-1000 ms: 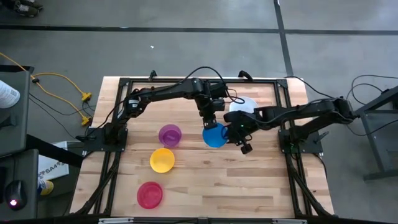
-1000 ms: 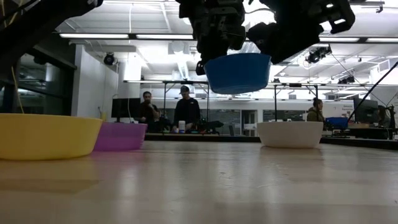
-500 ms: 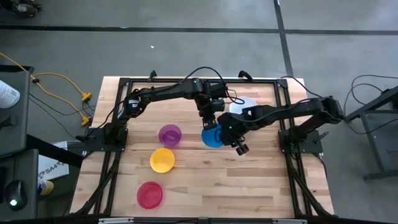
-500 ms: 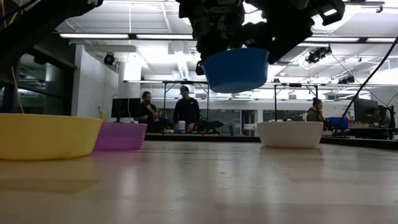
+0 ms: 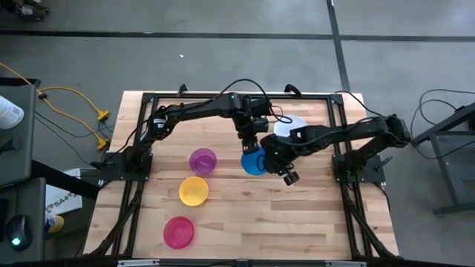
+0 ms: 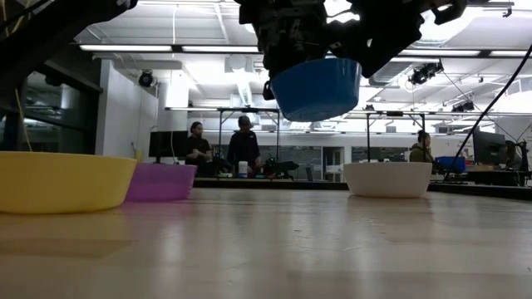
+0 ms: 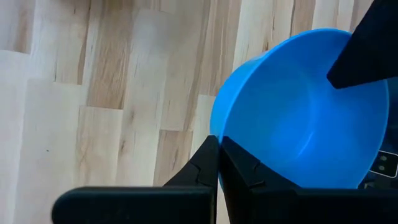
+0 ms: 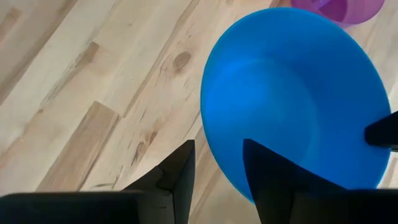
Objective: Nest bowls inside each other
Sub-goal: Stack the blue bowl on the white bowl, then stack the purple bowl on the blue bowl
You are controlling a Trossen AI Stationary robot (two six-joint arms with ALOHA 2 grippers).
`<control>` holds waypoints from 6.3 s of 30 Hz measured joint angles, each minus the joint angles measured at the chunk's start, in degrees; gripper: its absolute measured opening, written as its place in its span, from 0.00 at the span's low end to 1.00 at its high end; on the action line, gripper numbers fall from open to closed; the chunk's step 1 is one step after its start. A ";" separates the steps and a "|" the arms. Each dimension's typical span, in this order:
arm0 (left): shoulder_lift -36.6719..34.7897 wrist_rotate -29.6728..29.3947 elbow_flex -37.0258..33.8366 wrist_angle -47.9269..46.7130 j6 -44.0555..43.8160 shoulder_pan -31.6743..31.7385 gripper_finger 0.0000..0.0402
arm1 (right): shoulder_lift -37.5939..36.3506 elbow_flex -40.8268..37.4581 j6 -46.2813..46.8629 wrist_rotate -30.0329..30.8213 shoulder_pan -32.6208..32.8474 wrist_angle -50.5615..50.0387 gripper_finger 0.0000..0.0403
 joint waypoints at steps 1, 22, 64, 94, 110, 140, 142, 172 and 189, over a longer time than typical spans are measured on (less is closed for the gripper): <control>0.00 0.00 0.00 0.00 0.01 0.00 0.00 | 0.00 0.00 -0.08 0.41 0.16 0.04 0.31; -0.07 0.46 0.02 1.25 0.96 0.07 0.09 | -0.06 -0.02 -2.00 0.71 0.38 -0.27 0.01; -1.11 -16.93 6.67 -8.93 7.51 1.70 0.19 | -6.43 -2.34 14.64 11.45 -2.95 -11.32 0.01; -1.07 -16.37 6.62 -8.90 10.75 2.03 0.19 | -15.12 -21.36 13.02 6.92 -23.12 2.46 0.01; -1.07 -14.62 6.62 -9.01 10.75 1.90 0.19 | -15.00 -27.51 11.88 2.13 -29.85 9.28 0.01; -1.05 -13.53 6.60 -9.05 10.69 1.90 0.19 | -6.29 -27.54 10.24 3.71 -29.83 11.91 0.19; -1.05 -13.53 6.61 -9.09 10.69 1.90 0.19 | -7.20 -27.54 10.31 3.70 -29.80 11.77 0.22; -7.26 -11.56 2.69 -16.87 10.71 -1.86 0.19 | -22.62 -17.57 24.53 -5.23 -14.14 -1.80 0.31; -42.40 -14.34 -55.33 23.23 -1.18 -8.91 0.19 | -22.49 -17.57 30.65 -1.88 -0.15 7.77 0.31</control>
